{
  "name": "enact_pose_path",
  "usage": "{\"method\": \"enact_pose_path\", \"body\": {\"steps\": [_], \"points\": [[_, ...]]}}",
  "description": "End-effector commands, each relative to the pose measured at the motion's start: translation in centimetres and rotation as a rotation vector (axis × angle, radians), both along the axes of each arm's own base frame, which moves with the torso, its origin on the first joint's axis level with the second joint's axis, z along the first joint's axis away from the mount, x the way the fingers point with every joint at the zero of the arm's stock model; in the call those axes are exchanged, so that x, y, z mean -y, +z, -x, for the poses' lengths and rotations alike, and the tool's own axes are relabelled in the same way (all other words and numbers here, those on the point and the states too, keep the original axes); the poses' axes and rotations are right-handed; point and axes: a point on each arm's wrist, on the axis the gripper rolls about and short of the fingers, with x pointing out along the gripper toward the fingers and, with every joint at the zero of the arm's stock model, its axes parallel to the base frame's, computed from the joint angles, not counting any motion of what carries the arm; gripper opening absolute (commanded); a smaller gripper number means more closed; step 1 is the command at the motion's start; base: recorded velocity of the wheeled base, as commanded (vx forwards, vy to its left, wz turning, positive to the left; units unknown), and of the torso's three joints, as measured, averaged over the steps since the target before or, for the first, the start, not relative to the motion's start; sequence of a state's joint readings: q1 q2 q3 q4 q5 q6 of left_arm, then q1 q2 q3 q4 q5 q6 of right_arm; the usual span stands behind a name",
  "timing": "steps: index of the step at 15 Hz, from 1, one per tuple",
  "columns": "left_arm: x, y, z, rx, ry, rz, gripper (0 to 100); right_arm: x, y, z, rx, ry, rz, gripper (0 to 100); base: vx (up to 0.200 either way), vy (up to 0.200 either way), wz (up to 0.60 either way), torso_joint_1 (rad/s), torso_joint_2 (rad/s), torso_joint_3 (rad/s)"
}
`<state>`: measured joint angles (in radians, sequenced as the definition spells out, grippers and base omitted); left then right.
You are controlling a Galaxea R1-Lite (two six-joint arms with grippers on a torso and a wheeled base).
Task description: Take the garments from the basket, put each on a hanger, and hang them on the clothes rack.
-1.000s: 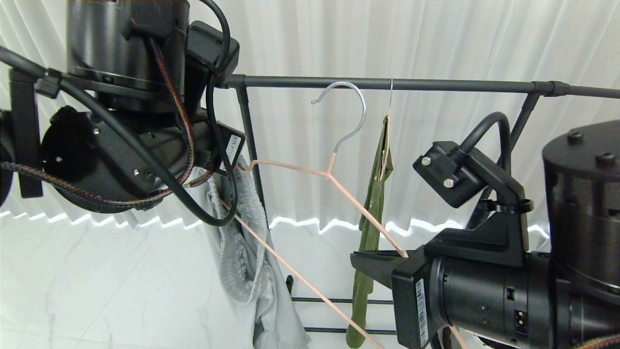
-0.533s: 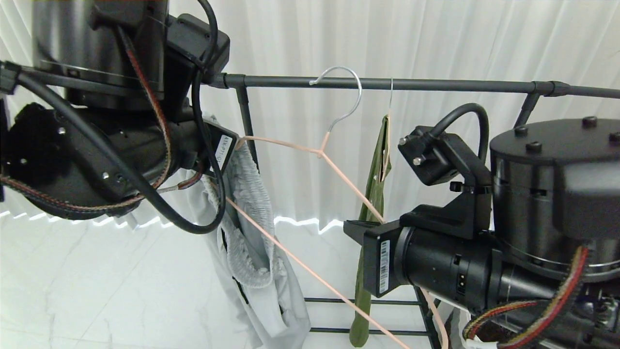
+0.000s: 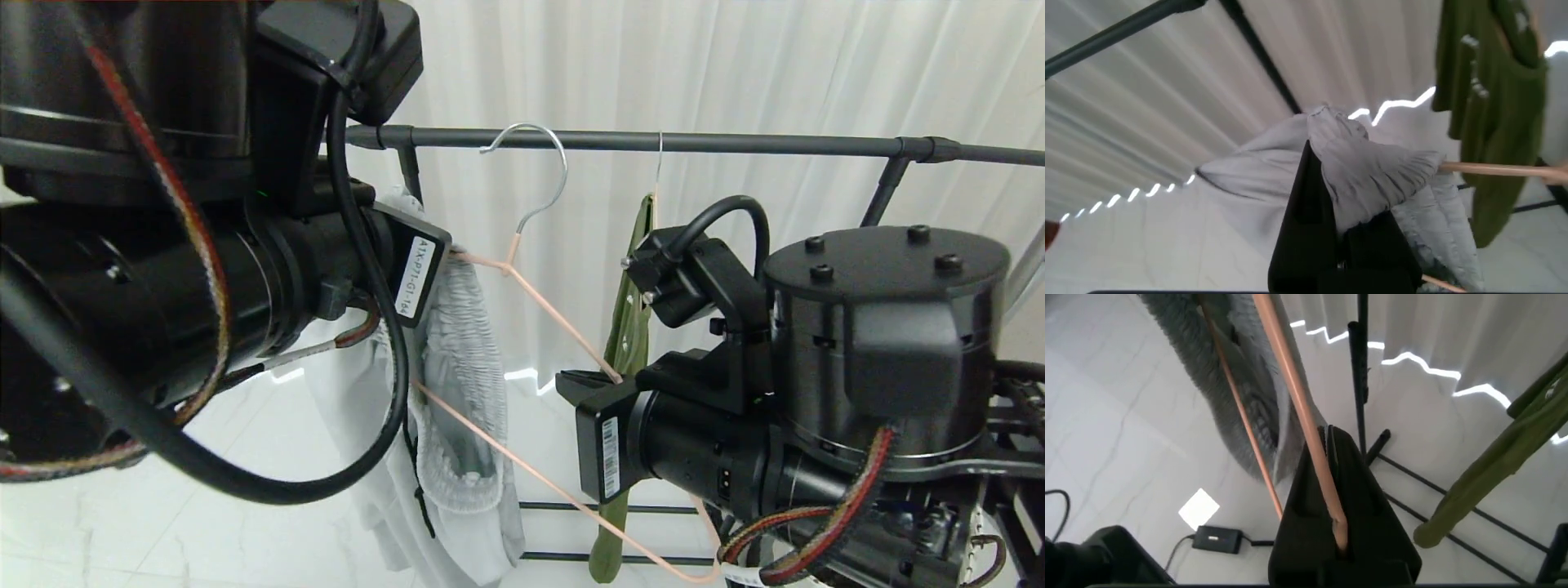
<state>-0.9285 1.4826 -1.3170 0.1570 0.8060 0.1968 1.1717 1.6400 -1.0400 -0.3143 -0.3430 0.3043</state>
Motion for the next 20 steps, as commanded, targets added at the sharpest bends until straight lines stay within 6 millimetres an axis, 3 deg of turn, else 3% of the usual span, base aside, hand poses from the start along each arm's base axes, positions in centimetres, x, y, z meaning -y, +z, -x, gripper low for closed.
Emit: {"method": "enact_pose_path", "body": {"steps": [1, 4, 11, 18, 19, 20], "points": [[0.9, 0.3, 1.2, 0.004, -0.060, 0.025, 0, -0.5, -0.6, -0.2, 0.006, 0.005, 0.023, 0, 0.000, 0.000, 0.00, 0.000, 0.00, 0.000], [1.6, 0.5, 2.4, 0.003, -0.112, 0.051, 0, -0.9, -1.3, -1.1, 0.078, 0.006, 0.034, 0, 0.000, 0.000, 0.00, 0.000, 0.00, 0.000], [0.9, -1.0, 2.9, -0.031, -0.145, 0.018, 0, 0.8, -1.2, -3.2, 0.229, -0.055, 0.026, 0, 0.000, 0.000, 0.00, 0.000, 0.00, 0.000], [0.9, -1.8, 3.0, -0.044, -0.154, -0.018, 0, 1.5, 0.4, -2.8, 0.279, -0.060, -0.019, 0, 0.000, 0.000, 0.00, 0.000, 0.00, 0.000], [1.1, -1.8, 3.1, -0.044, -0.160, -0.021, 100, 1.6, 0.5, -2.8, 0.286, -0.059, -0.015, 0, 0.000, 0.000, 0.00, 0.000, 0.00, 0.000], [1.1, -1.9, 3.2, -0.046, -0.165, -0.020, 100, 1.8, 0.7, -2.7, 0.294, -0.059, -0.018, 0, 0.000, 0.000, 0.00, 0.000, 0.00, 0.000]]}}
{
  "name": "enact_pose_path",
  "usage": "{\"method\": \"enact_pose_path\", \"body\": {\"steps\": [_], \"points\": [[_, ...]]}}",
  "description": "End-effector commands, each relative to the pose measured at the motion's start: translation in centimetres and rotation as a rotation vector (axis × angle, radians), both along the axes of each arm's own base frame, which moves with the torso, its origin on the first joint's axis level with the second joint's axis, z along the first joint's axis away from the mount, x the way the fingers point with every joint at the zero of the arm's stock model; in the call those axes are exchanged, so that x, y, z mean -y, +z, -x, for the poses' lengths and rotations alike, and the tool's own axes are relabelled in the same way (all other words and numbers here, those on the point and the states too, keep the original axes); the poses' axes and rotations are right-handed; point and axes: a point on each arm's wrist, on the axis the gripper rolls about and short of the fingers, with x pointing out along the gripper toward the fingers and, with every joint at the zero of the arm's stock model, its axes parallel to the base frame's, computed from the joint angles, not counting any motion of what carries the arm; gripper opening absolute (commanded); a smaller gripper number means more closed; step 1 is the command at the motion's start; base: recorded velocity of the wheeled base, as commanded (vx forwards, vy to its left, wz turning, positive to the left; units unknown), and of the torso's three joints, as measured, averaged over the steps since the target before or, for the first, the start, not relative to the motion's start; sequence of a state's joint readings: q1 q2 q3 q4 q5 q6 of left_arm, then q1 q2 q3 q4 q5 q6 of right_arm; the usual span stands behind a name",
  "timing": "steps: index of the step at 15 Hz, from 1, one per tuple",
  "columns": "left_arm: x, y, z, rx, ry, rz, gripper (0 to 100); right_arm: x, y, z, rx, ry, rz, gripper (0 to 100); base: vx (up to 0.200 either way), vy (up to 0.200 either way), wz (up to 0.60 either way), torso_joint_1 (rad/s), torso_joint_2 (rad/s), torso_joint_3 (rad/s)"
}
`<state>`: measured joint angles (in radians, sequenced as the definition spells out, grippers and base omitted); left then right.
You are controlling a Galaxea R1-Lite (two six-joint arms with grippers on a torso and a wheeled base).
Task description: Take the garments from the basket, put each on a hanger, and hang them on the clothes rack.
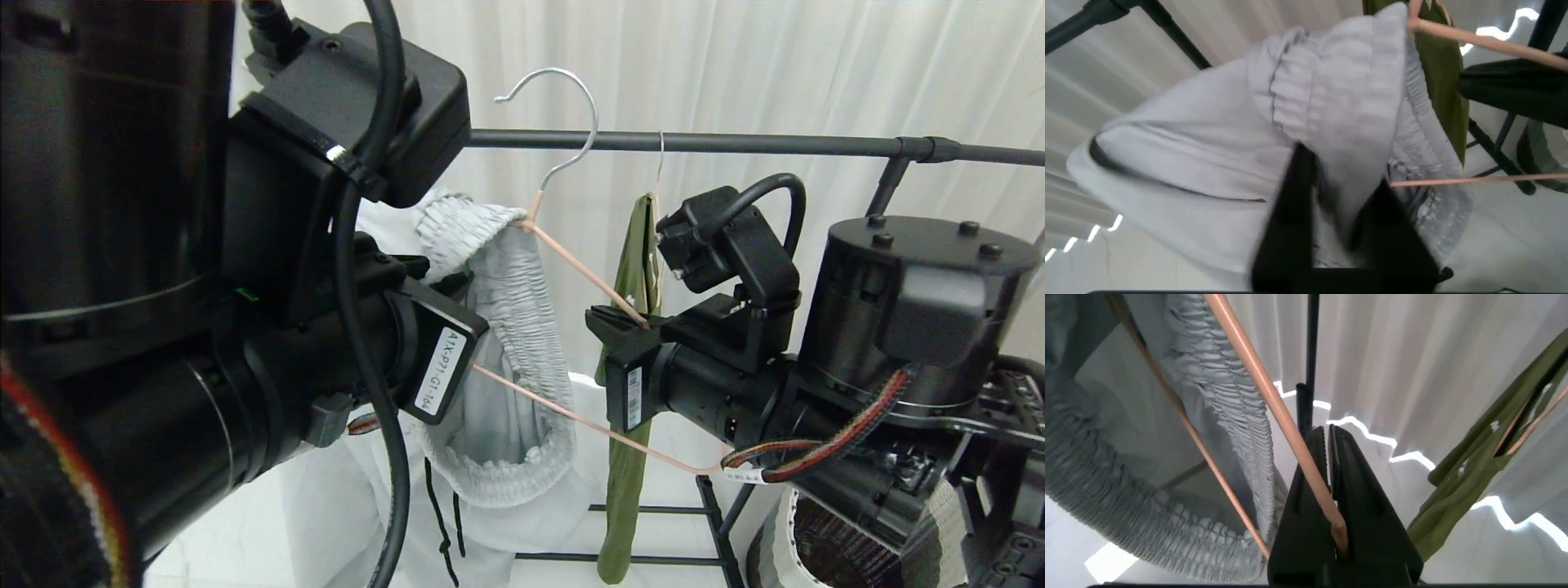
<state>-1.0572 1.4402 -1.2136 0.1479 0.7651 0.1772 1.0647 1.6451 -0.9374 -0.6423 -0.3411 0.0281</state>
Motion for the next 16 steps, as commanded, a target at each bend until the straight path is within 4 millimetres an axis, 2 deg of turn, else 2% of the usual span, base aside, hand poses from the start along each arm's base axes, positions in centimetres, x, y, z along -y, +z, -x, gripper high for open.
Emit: {"method": "enact_pose_path", "body": {"steps": [1, 4, 7, 11, 13, 16], "points": [[0.3, -0.2, 0.2, -0.004, -0.011, -0.006, 100, 0.4, 0.7, 0.3, 0.015, 0.002, -0.015, 0, 0.000, 0.000, 0.00, 0.000, 0.00, 0.000], [0.2, -1.0, 0.5, -0.016, -0.020, -0.025, 100, 0.6, 1.0, 0.3, 0.032, -0.004, -0.030, 0, 0.000, 0.000, 0.00, 0.000, 0.00, 0.000], [-0.9, -1.3, 1.0, -0.012, -0.015, -0.020, 100, 1.5, 1.4, -0.2, 0.056, -0.029, -0.022, 0, 0.000, 0.000, 0.00, 0.000, 0.00, 0.000], [-5.1, -0.3, 2.1, 0.043, -0.001, -0.044, 100, 3.8, 2.2, -0.7, 0.086, -0.005, 0.002, 0, 0.000, 0.000, 0.00, 0.000, 0.00, 0.000], [-6.8, 0.4, 2.2, 0.070, -0.045, -0.072, 100, 4.7, 2.5, -0.5, 0.084, 0.014, 0.035, 0, 0.000, 0.000, 0.00, 0.000, 0.00, 0.000], [-9.9, 1.7, 1.5, 0.162, -0.191, -0.225, 100, 6.3, 3.3, 0.3, 0.077, 0.063, 0.082, 0, 0.000, 0.000, 0.00, 0.000, 0.00, 0.000]]}}
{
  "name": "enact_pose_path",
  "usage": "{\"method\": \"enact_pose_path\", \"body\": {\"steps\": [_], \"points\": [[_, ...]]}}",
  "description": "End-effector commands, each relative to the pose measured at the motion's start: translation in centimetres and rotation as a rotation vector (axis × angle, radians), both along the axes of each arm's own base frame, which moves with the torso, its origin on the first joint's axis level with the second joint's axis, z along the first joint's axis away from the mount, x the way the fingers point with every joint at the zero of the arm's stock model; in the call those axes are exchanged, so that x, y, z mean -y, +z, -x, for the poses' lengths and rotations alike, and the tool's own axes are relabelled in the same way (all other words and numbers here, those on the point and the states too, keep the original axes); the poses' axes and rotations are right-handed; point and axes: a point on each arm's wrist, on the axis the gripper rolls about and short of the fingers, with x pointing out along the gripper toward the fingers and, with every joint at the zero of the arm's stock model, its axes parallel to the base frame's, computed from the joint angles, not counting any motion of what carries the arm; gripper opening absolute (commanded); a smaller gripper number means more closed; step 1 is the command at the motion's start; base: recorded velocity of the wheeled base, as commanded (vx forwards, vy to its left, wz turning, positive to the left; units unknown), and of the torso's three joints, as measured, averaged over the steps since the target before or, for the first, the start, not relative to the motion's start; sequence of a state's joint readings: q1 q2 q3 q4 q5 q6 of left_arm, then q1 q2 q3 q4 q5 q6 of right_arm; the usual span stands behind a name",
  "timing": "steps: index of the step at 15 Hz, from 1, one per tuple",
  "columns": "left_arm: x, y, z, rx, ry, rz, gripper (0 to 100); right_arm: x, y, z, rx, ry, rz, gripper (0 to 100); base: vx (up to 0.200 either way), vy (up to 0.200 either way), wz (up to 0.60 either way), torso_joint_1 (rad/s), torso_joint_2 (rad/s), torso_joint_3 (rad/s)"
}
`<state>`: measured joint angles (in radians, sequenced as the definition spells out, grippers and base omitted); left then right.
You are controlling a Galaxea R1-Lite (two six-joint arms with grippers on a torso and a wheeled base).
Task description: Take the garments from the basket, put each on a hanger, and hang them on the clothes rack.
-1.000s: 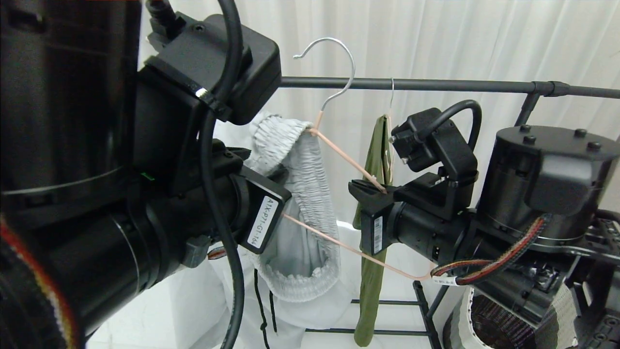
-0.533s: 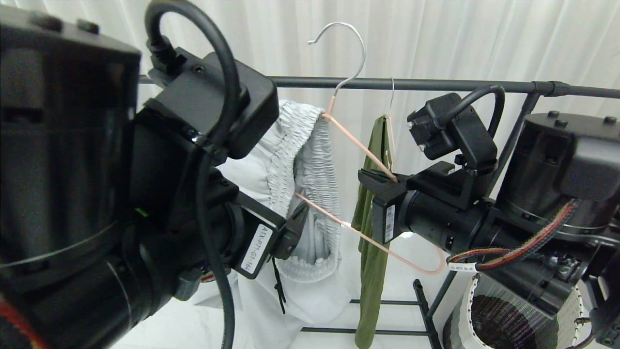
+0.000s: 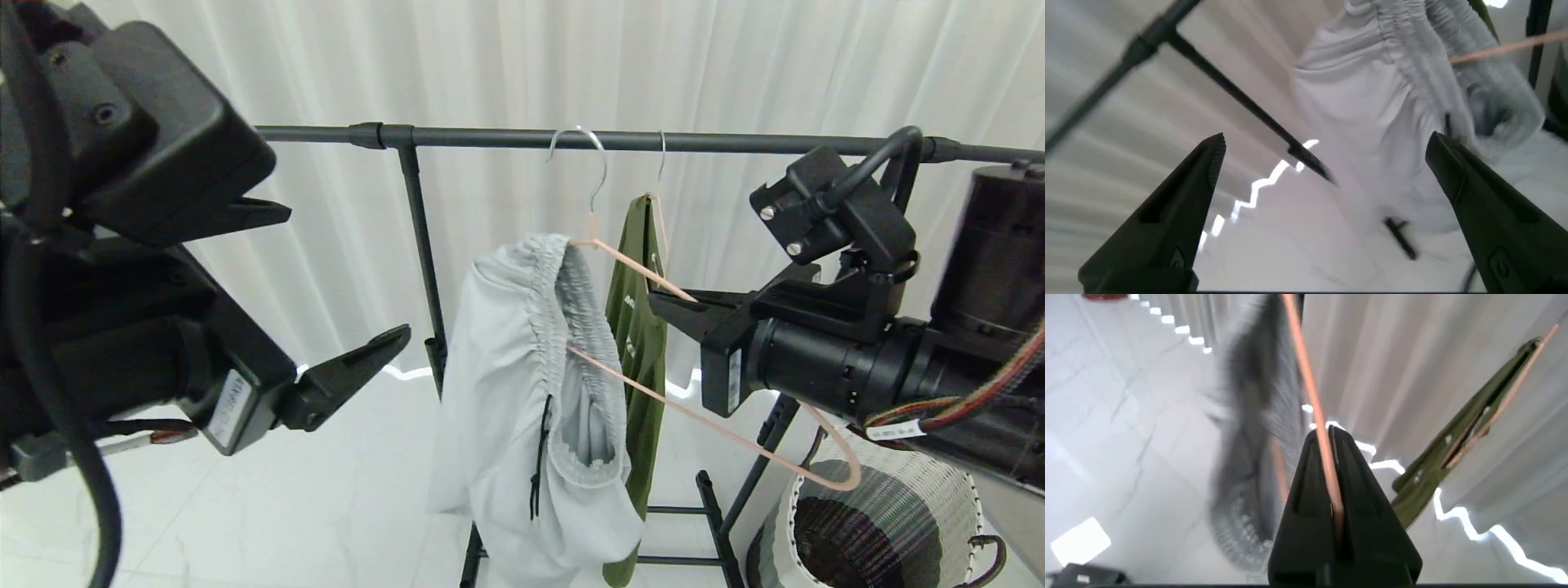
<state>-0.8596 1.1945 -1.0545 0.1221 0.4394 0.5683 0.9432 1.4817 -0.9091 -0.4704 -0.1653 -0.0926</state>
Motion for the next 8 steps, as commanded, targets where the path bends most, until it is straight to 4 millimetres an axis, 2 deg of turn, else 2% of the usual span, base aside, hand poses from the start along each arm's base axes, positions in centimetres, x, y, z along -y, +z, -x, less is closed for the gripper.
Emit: {"method": "enact_pose_path", "body": {"steps": [1, 3, 8], "points": [[-2.8, 1.1, -0.1, 0.092, -0.078, -0.067, 100, 1.3, 1.2, 0.9, 0.020, 0.020, -0.019, 0, 0.000, 0.000, 0.00, 0.000, 0.00, 0.000], [-2.9, 0.5, -0.9, 0.087, -0.156, -0.093, 100, 1.1, 1.0, 0.8, 0.019, 0.025, -0.016, 0, 0.000, 0.000, 0.00, 0.000, 0.00, 0.000], [-3.1, -0.2, -2.5, 0.115, -0.090, -0.075, 100, 1.3, 1.3, 1.0, 0.081, 0.033, -0.068, 0, 0.000, 0.000, 0.00, 0.000, 0.00, 0.000]]}}
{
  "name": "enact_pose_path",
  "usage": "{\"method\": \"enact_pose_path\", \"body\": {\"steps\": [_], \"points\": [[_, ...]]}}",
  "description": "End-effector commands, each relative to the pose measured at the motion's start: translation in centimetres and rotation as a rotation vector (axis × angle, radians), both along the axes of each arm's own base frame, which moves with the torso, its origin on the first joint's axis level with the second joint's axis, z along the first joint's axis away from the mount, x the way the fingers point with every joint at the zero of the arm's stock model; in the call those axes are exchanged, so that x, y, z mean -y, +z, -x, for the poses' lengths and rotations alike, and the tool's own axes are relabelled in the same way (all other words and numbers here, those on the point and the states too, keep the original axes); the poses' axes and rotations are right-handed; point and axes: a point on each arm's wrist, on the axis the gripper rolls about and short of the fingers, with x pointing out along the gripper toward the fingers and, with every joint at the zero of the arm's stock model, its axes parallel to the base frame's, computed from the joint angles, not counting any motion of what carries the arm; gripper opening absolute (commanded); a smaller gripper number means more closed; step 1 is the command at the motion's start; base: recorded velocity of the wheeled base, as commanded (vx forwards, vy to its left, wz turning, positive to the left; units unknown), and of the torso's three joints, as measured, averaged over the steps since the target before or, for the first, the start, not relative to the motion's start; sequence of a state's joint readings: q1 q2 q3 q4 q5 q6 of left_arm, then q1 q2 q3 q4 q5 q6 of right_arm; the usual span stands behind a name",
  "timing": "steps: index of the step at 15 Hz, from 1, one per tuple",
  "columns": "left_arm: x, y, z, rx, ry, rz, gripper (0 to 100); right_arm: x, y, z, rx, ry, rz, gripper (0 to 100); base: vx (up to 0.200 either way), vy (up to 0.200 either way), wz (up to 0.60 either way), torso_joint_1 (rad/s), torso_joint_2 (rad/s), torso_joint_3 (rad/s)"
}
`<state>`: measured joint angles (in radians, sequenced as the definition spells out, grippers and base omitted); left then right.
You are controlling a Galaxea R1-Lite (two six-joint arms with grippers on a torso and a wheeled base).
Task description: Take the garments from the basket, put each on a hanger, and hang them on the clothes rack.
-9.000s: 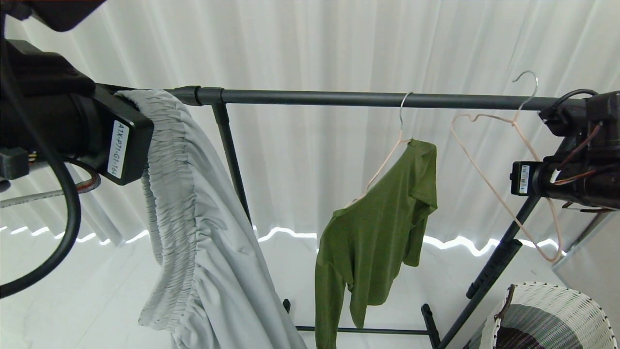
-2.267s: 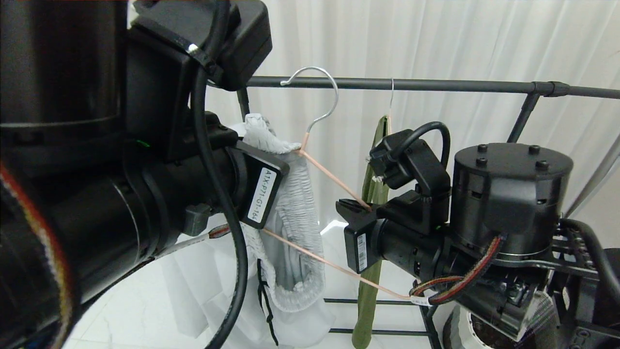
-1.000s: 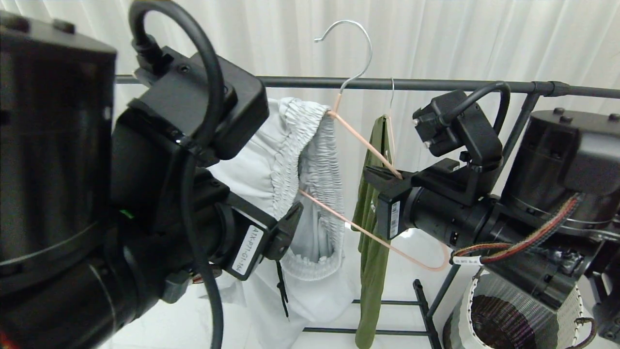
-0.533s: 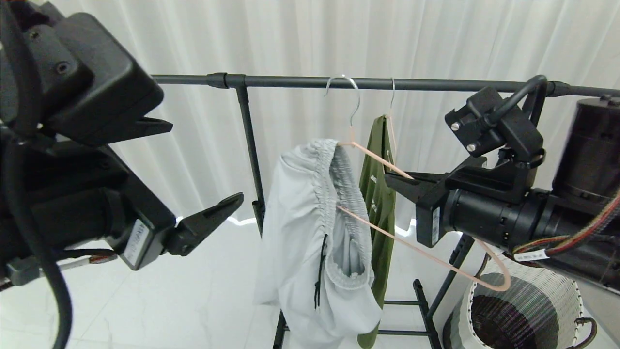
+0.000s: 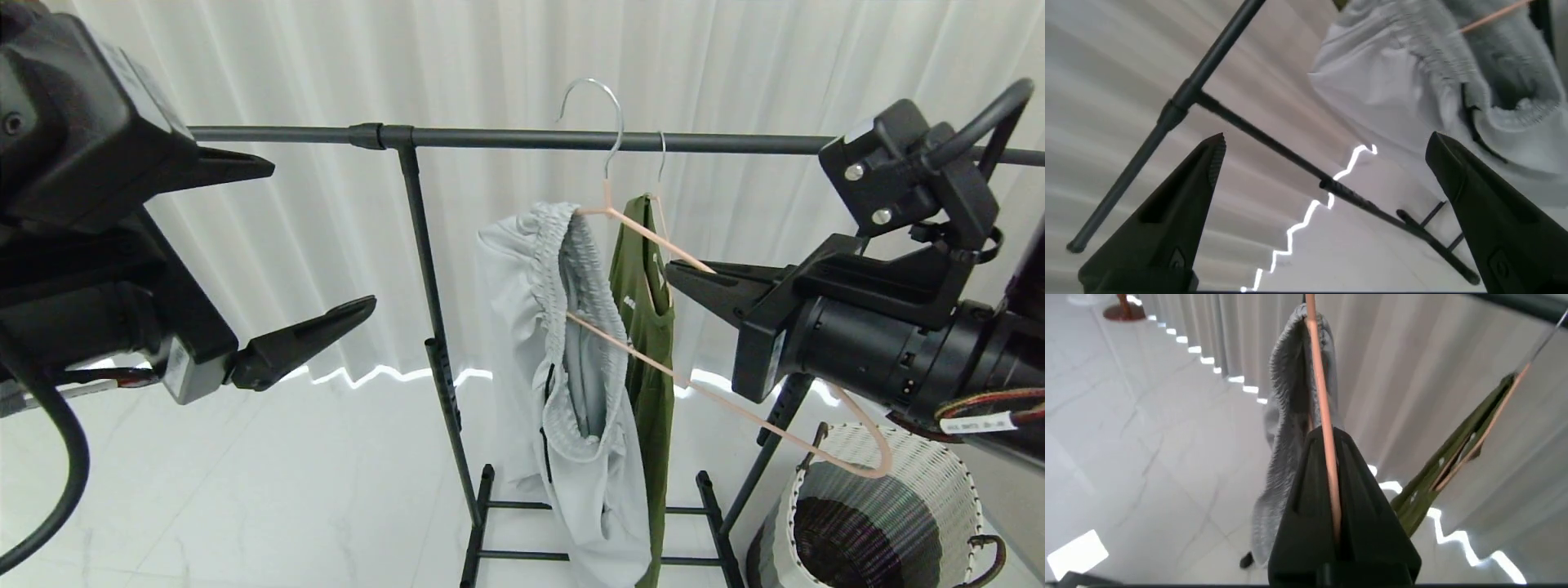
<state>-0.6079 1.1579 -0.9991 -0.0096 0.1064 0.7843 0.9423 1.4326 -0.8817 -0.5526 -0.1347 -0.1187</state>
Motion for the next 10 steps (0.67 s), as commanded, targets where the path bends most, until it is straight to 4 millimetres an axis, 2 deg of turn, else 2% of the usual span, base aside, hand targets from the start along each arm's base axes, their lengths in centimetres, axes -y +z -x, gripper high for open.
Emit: {"method": "enact_pose_path", "body": {"steps": [1, 5, 10], "points": [[-0.1, -0.6, -0.9, -0.014, 0.031, -0.009, 100, 0.3, 0.1, 0.3, 0.006, 0.004, -0.004, 0, 0.000, 0.000, 0.00, 0.000, 0.00, 0.000], [0.8, -1.3, -1.8, -0.021, -0.095, -0.064, 100, 1.1, 1.2, 1.2, 0.050, 0.081, -0.027, 0, 0.000, 0.000, 0.00, 0.000, 0.00, 0.000], [0.4, -0.7, -3.0, 0.067, -0.119, -0.020, 100, 1.2, 1.6, 2.2, 0.071, 0.167, -0.033, 0, 0.000, 0.000, 0.00, 0.000, 0.00, 0.000]]}}
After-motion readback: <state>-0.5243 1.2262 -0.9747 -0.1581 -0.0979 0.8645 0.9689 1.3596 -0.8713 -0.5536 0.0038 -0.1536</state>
